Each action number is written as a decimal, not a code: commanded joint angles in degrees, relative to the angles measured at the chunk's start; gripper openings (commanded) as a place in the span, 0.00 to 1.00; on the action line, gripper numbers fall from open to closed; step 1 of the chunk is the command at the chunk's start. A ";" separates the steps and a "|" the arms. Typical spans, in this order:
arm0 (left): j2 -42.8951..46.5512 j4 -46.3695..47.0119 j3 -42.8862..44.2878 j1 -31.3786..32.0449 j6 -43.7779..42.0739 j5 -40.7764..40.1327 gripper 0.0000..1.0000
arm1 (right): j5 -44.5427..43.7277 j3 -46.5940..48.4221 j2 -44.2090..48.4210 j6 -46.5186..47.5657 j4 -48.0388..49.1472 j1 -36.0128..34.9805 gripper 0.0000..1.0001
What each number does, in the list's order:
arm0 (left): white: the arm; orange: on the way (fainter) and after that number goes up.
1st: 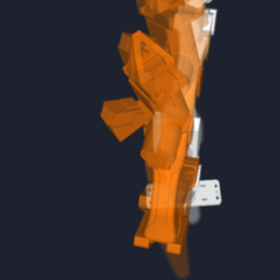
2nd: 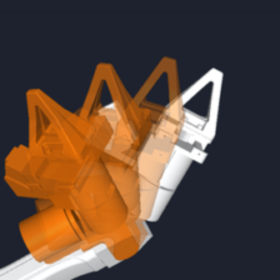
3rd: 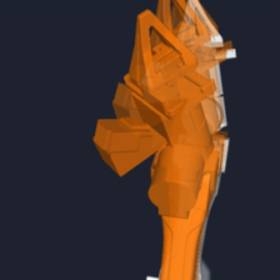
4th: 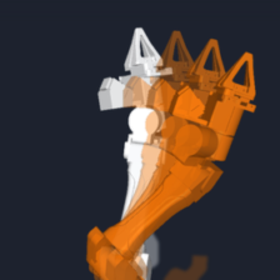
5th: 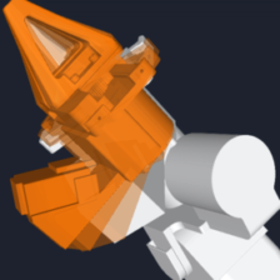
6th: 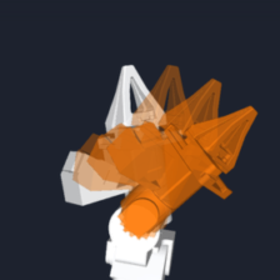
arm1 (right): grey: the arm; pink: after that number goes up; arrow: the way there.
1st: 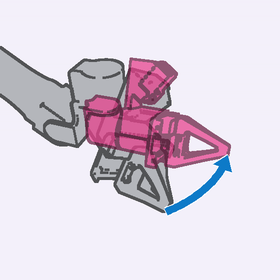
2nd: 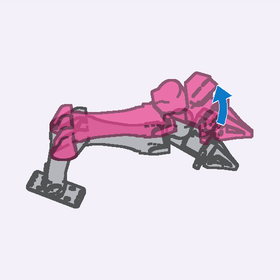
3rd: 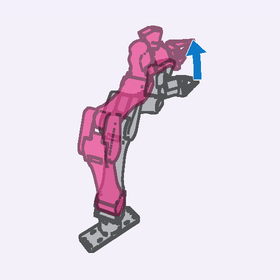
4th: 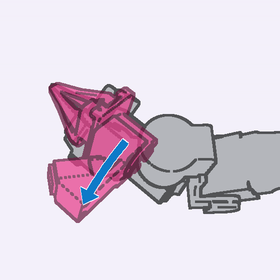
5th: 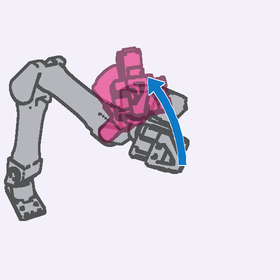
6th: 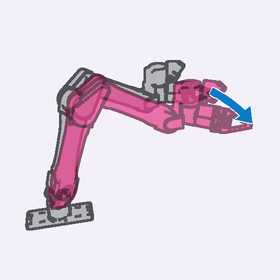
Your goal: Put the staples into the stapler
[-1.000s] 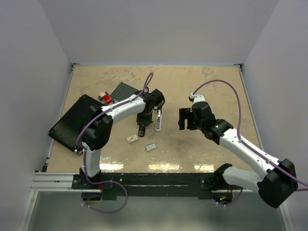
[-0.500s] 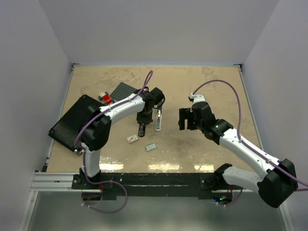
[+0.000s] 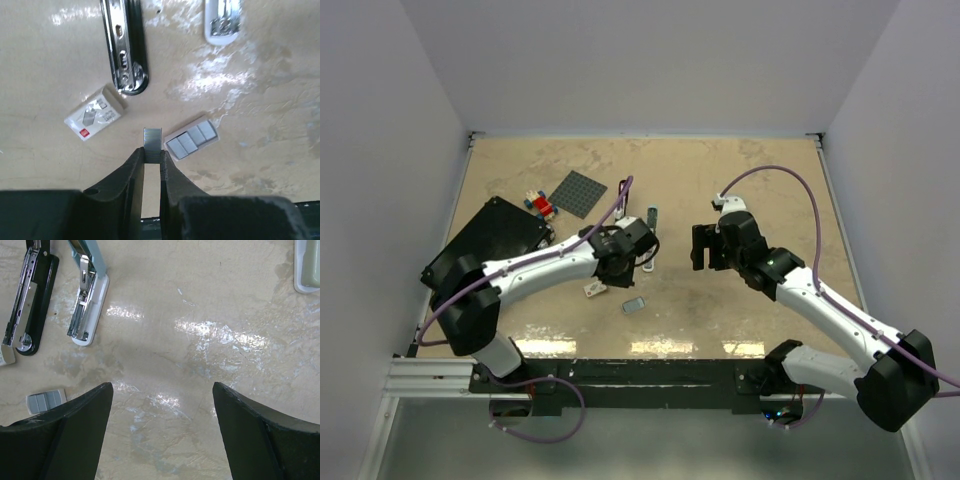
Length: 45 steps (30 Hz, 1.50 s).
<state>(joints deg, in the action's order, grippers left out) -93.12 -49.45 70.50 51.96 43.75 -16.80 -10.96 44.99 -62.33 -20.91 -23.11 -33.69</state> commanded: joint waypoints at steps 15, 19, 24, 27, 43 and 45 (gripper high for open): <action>6.99 15.00 -23.56 7.80 12.06 -5.71 0.05 | -1.78 3.00 -0.60 -0.54 -0.53 0.29 0.85; 6.73 15.35 -24.79 8.42 12.50 -4.48 0.10 | -1.43 3.00 -0.69 -0.89 -0.70 0.21 0.85; 6.29 14.30 -25.06 9.21 13.56 -2.37 0.25 | -1.43 3.35 -0.96 -1.15 -0.70 0.29 0.85; 6.72 11.93 -24.36 9.29 14.26 -2.28 0.38 | -1.34 3.17 -1.13 -1.24 -0.62 0.21 0.85; 2.07 3.05 -13.37 -0.55 9.60 4.05 0.41 | -1.87 3.17 -0.61 -0.54 -0.44 0.21 0.85; 1.28 2.61 -12.85 -0.72 8.90 4.31 0.40 | -1.96 3.26 -0.52 -0.45 -0.53 0.29 0.85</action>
<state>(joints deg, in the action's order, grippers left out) -90.30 -45.15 55.59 51.62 54.87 -15.09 -11.42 45.82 -63.48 -21.58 -23.57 -33.69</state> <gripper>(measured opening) 0.411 0.851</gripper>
